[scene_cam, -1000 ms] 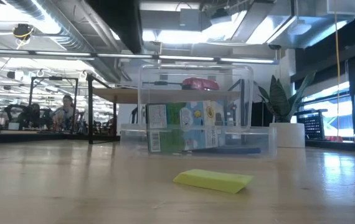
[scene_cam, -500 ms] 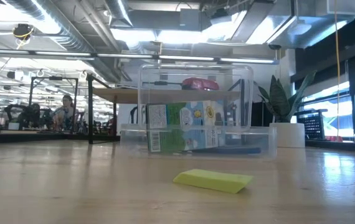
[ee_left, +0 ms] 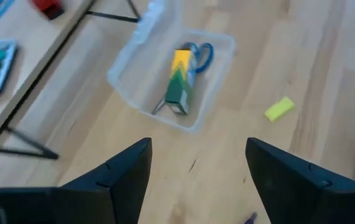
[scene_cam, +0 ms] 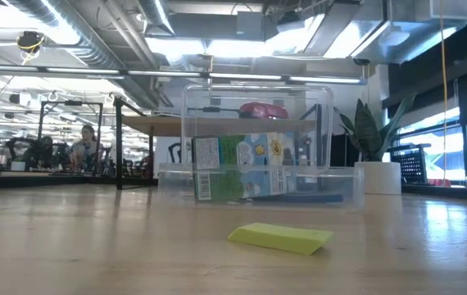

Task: Pack school essentials
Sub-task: Put the yellow crayon box into the transparent supply box

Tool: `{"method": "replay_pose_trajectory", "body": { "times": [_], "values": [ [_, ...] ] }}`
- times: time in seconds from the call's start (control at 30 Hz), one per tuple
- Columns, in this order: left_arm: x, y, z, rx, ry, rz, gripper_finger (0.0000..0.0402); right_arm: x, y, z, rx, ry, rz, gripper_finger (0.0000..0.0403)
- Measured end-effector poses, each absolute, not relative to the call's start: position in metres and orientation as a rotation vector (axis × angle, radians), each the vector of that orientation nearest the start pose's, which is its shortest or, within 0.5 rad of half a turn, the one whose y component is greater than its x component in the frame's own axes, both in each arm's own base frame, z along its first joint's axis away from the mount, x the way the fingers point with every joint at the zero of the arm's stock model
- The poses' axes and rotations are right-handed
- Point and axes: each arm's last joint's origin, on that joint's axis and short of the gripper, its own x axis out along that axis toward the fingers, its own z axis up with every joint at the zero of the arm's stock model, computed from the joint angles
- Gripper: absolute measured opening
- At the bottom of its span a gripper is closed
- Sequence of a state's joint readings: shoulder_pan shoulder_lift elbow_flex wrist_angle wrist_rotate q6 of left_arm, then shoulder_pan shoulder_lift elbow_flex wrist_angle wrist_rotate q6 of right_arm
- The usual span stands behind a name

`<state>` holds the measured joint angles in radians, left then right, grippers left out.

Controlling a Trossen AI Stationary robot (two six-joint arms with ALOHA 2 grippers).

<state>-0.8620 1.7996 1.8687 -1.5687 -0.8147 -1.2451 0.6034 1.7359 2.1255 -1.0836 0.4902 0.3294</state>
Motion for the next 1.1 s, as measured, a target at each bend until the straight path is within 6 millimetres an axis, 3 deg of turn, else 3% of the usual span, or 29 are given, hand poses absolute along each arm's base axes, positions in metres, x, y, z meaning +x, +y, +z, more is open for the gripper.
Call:
{"method": "replay_pose_trajectory", "body": {
  "times": [0.2, 0.53, 0.73, 0.97, 1.1],
  "values": [
    [0.218, -0.244, 0.351, -0.109, 0.679, 0.55, 0.0253, 0.298, 0.178, 0.431, -0.072, 0.66, 0.013, 0.0069],
    [0.212, -0.248, 0.351, -0.125, 0.665, 0.539, 0.0253, 0.318, 0.175, 0.386, -0.078, 0.751, 0.058, 0.0069],
    [0.213, -0.248, 0.351, -0.123, 0.662, 0.54, 0.0253, 0.335, 0.165, 0.344, -0.05, 0.795, 0.043, 0.006],
    [0.212, -0.248, 0.351, -0.123, 0.662, 0.54, 0.0253, 0.35, 0.141, 0.301, -0.103, 0.82, 0.035, 0.0007],
    [0.212, -0.248, 0.351, -0.123, 0.662, 0.54, 0.0254, 0.356, 0.136, 0.277, -0.124, 0.786, 0.086, 0.001]
  ]
}}
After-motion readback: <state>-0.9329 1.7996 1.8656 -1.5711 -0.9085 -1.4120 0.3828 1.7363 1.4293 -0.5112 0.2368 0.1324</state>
